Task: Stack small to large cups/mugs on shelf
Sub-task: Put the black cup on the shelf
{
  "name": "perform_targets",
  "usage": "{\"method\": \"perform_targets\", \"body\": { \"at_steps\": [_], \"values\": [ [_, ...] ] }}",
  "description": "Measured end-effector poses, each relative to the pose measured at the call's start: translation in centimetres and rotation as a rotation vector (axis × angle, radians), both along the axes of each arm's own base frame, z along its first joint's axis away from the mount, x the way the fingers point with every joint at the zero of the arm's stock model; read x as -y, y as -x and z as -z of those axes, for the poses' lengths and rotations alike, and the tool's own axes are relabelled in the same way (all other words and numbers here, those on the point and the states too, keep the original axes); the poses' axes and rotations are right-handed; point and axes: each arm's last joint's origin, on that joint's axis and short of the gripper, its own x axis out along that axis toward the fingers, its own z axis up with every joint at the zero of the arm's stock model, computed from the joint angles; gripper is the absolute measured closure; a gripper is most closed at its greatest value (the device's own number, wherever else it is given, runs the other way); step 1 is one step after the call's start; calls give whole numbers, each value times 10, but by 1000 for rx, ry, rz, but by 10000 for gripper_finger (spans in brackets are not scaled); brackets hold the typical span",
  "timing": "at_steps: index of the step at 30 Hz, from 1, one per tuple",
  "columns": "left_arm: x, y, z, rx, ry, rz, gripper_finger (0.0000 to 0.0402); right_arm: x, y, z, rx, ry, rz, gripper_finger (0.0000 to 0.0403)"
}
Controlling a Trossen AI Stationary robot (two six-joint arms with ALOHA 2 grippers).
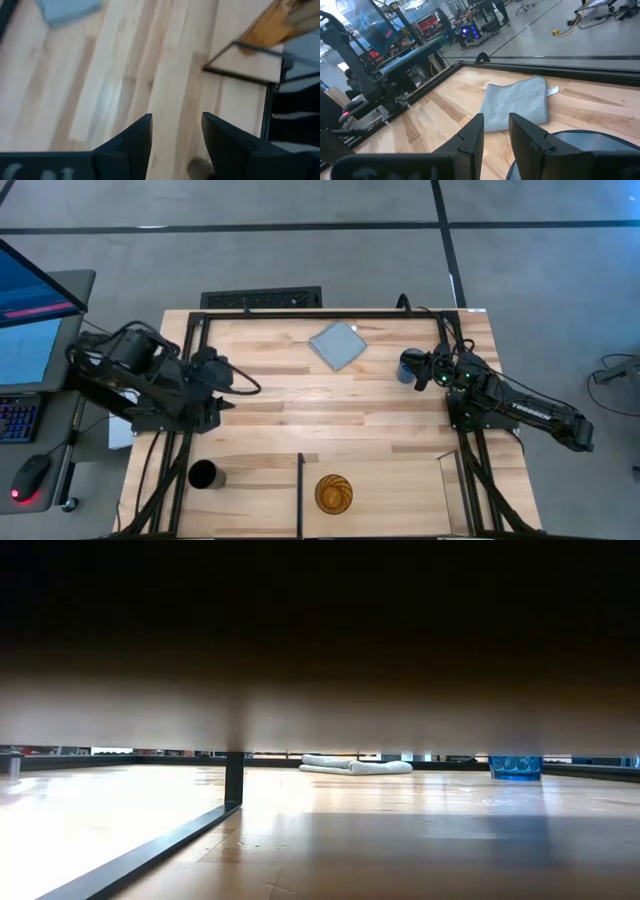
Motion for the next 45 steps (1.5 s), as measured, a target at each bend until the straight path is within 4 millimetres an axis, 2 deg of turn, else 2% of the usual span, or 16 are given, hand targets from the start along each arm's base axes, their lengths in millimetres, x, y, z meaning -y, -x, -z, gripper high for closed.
{"method": "perform_targets", "body": {
  "at_steps": [6,10,17,23,32,41,45],
  "values": [
    [7,-4,18,-111,55,101,239,0,0,0,0,2,13,290],
    [9,-5,28,-167,94,108,239,2,1,-1,5,14,70,290],
    [18,-4,40,-300,301,183,239,3,1,-2,8,20,103,290],
    [27,-3,64,-398,267,238,239,3,1,-2,8,21,105,290],
    [39,5,113,-602,206,269,239,3,1,-2,9,22,108,290],
    [45,5,130,-565,179,294,239,3,1,-2,10,23,113,290],
    [52,5,144,-498,232,317,239,3,1,-2,10,23,113,290]
  ]
}}
